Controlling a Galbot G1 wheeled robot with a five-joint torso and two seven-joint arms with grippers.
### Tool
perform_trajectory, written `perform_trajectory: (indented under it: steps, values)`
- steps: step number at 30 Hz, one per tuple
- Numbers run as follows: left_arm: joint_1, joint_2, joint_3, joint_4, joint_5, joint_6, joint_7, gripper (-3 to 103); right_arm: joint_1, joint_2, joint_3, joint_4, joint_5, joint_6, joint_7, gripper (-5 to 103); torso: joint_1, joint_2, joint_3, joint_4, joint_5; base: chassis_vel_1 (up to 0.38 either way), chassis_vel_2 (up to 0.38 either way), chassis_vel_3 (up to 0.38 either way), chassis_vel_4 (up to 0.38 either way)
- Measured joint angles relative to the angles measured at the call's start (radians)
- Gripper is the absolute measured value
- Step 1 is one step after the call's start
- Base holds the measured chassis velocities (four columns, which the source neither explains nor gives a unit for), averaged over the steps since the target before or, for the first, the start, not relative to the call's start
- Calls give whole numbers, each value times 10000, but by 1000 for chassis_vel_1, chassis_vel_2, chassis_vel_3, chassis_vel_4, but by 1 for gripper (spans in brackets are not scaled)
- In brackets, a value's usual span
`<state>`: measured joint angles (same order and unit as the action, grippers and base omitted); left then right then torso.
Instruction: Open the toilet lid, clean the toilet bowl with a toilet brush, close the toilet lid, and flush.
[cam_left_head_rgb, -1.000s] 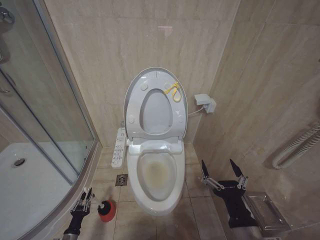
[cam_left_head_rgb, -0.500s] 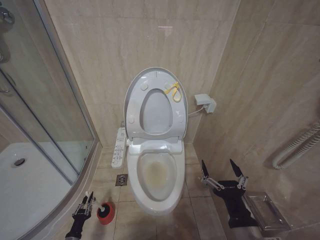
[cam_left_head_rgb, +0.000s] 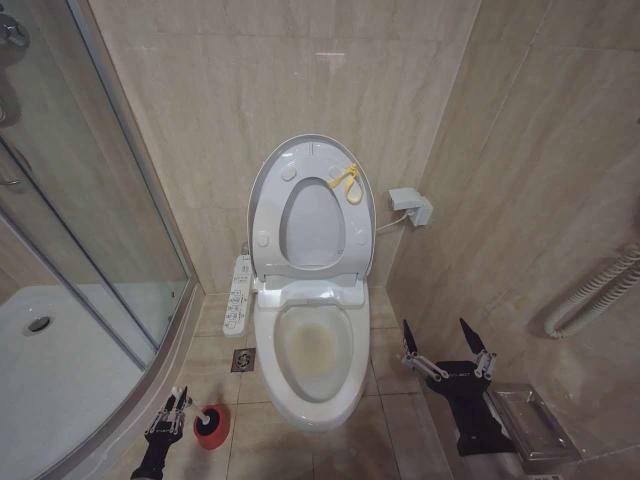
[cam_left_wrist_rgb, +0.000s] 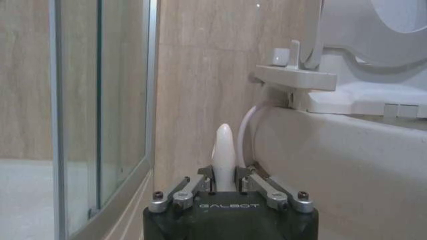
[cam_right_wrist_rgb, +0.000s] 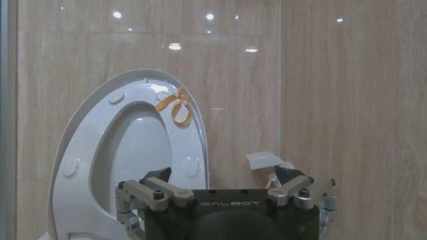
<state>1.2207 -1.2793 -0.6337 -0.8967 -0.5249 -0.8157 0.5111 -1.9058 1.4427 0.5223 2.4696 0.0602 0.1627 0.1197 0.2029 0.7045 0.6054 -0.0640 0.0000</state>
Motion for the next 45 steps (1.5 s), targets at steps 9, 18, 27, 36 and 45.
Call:
perform_trajectory:
  steps: [9, 18, 27, 36, 45]
  values:
    - [-67, 63, -25, 131, 277, 0, -17, 21, 0, 0, 0, 0, 0, 0, 0, 100, 0, 0, 0, 0, 0, 0, 0, 0, 0]
    - [-14, 77, -12, 35, 436, -1, -76, 34, 0, 0, 0, 0, 0, 0, 0, 100, 0, 0, 0, 0, 0, 0, 0, 0, 0]
    - [534, 33, 6, -1386, 560, 67, -444, 60, 0, 0, 0, 1, 0, 0, 0, 100, 0, 0, 0, 1, 0, 0, 0, 0, 0]
    - [1625, 12, 188, -5161, 393, 803, -1369, 88, 0, 0, 0, 0, 0, 0, 0, 100, -1, 0, 0, -1, 2, 0, 0, 0, 0]
    - [3361, 263, -55, -9251, 1004, 2946, -3798, 100, 0, 0, 0, 0, 0, 0, 0, 100, -1, 0, 0, 1, 2, 0, 0, 0, 0]
